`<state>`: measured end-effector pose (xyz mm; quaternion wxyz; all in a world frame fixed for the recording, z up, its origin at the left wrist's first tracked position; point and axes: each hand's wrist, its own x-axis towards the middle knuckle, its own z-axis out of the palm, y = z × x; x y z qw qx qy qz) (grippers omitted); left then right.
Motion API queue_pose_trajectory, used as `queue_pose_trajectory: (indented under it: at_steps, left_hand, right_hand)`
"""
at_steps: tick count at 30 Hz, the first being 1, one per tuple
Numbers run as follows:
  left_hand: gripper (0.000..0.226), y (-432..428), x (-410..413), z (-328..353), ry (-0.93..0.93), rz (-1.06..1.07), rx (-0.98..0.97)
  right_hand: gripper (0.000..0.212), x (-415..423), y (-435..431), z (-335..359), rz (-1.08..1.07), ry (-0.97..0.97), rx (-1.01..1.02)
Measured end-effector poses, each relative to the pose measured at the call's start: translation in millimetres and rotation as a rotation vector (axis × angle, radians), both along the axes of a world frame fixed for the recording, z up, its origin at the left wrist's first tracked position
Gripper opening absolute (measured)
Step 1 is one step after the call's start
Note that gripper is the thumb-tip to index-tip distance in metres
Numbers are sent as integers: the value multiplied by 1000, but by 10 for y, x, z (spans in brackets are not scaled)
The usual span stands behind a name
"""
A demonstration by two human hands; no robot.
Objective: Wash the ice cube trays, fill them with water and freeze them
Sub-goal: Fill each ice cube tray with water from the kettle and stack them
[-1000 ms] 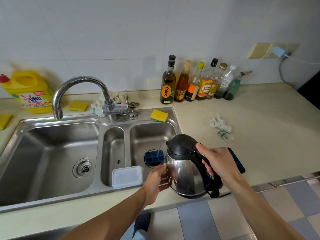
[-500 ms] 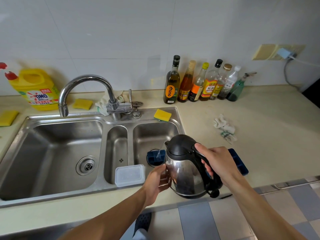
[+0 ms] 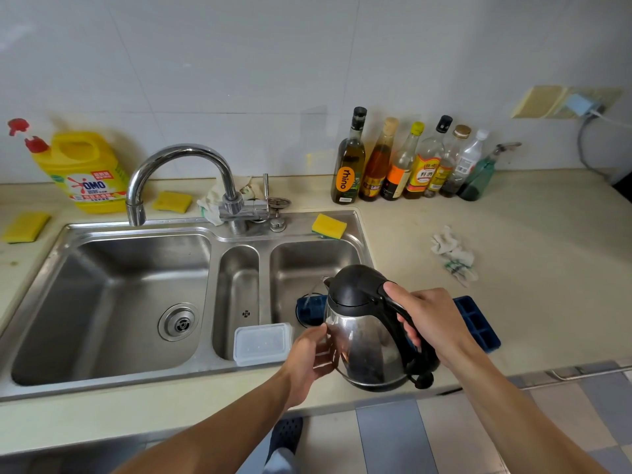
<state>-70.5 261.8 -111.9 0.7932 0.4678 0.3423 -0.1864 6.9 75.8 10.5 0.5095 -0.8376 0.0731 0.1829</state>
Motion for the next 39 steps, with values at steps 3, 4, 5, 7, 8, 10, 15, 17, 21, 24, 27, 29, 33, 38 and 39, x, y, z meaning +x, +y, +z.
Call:
queue_pose_trajectory:
  at_steps: [3, 4, 5, 7, 8, 10, 15, 17, 21, 24, 27, 29, 33, 38, 39]
  left_hand:
    - [37, 2, 12, -5, 6, -1, 2]
    - [37, 3, 16, -5, 5, -3, 2]
    - [37, 4, 22, -6, 3, -4, 2]
    - [38, 6, 45, -13, -1, -7, 2]
    - [38, 8, 59, -17, -2, -9, 4]
    - [38, 14, 95, -20, -5, -7, 7]
    - [35, 67, 289, -41, -30, -32, -6]
    - [34, 103, 419, -66, -35, -44, 13]
    - [31, 159, 820, -34, -125, -132, 168]
    - [22, 207, 1195, 50, -247, -197, 447]
    - [12, 220, 1535, 183, -389, -227, 601]
    - [14, 173, 1725, 277, -449, -268, 607]
    - [32, 44, 2074, 384, -559, -434, 605]
    - [39, -109, 2505, 438, -512, -539, 628]
    - [40, -138, 2577, 440, -511, -563, 650]
  right_hand:
    - [56, 21, 0, -8, 6, 6, 2]
    - [56, 30, 2, -11, 5, 10, 2]
    - [55, 39, 2, -14, 4, 13, 4]
    - [55, 63, -2, -23, 5, 12, 8]
    - [55, 77, -7, -29, 7, 10, 9]
    - [56, 108, -15, -36, 10, 5, 13]
    - [57, 234, -44, -86, -25, -18, 45]
    - [58, 306, -58, -112, -52, -30, 62]
    - [58, 507, -95, -190, -149, -42, 104]
    - [60, 679, -122, -254, -223, -75, 129]
    - [68, 876, -177, -326, -263, -151, 129]
    - [68, 1021, -221, -379, -312, -183, 145]
    - [62, 1303, -321, -479, -407, -219, 170]
    - [59, 1623, -452, -582, -439, -195, 145]
    - [58, 1673, -480, -594, -434, -188, 137]
